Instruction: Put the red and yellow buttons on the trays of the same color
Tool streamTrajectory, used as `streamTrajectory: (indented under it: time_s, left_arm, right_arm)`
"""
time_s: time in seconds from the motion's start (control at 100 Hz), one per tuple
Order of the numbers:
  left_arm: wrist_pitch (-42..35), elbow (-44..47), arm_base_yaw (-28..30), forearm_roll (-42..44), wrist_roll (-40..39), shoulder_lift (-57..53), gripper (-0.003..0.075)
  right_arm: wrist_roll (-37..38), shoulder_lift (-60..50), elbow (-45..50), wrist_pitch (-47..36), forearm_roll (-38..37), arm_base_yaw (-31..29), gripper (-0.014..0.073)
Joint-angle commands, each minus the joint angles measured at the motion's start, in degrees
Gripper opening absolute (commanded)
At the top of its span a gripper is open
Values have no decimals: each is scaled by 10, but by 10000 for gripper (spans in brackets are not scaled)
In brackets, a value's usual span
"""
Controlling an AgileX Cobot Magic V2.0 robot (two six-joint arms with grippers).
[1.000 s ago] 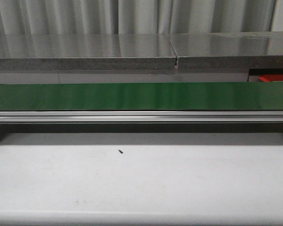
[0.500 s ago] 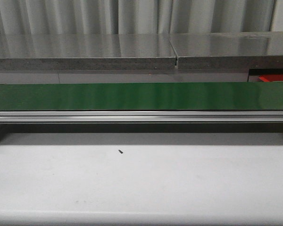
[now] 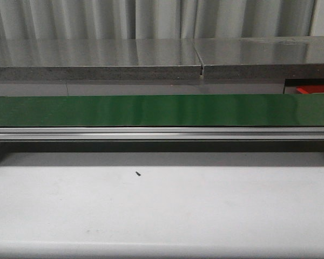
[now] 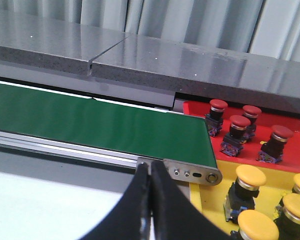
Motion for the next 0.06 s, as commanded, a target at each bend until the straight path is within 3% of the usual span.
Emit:
streamTrajectory:
  time_s: [0.0,0.05]
  left_arm:
    - [-46,4,-6,-5,0,-19,-19]
    - [-46,4,-6,-5,0,-19,-19]
  right_arm:
    - [0,-7,0,-49,2,1,-118]
    - [0,-7,0,-49,2,1,-118]
